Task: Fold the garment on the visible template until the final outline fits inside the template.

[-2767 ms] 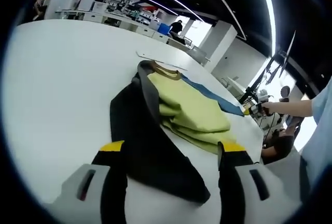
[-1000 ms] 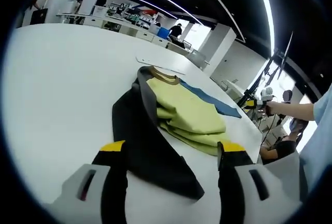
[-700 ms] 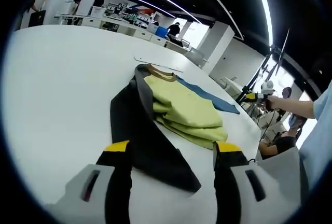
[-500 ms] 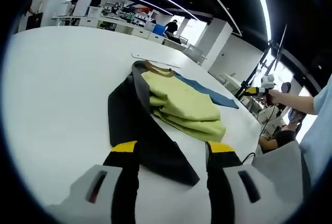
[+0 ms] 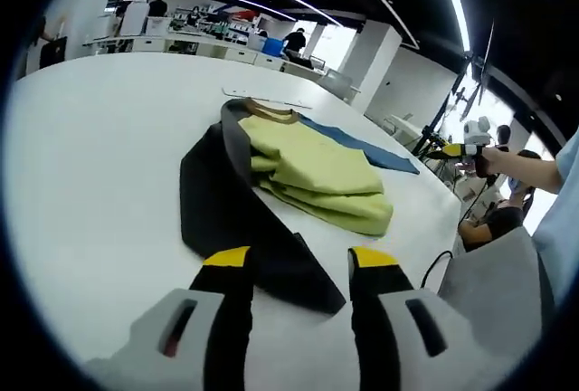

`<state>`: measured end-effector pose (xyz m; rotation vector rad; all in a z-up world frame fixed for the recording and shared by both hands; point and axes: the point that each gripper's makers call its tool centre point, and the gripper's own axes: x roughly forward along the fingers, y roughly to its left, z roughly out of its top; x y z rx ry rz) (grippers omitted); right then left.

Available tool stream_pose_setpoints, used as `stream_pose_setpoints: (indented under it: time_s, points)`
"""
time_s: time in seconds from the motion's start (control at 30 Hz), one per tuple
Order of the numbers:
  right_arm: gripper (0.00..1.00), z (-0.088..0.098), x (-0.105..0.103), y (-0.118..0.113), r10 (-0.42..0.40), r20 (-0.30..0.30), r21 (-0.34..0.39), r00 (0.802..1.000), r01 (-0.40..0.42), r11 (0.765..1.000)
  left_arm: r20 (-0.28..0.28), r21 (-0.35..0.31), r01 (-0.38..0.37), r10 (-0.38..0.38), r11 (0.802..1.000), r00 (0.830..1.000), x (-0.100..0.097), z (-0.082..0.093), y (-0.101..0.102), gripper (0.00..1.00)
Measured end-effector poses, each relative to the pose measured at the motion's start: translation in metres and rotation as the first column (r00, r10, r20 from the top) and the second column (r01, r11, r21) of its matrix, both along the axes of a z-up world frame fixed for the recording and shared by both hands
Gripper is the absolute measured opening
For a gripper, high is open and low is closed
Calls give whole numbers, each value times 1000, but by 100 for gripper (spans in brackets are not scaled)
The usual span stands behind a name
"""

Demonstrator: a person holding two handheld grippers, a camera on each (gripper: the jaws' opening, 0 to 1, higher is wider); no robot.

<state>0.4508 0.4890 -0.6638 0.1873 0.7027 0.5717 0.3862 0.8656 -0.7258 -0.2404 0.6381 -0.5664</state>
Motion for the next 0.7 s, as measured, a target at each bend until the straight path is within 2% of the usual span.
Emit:
stream_pose_setpoints:
  time_s: [0.13,0.43,0.5,0.6,0.7]
  points:
    - [95,-1,-8,4,11,-11,6,1000,-11,1000,-15,17,4,-3,1000,1000,1,-4,0,38]
    - [93,-3,-14,2,0,-27,28,1000,1,1000,-50,19,-1,2,1000,999,6,-9,-5,27]
    - [92,-1,-14,2,0,-27,31,1000,1,1000,-49,52,19,-17,998,999,5,-11,-7,26]
    - [92,-1,-15,1,-7,-28,42,1000,8,999,-58,118,26,-20,993,998,5,-18,-5,20]
    - [90,-1,-18,3,-4,-36,48,999,5,999,-71,129,12,-3,992,997,6,-20,-1,4]
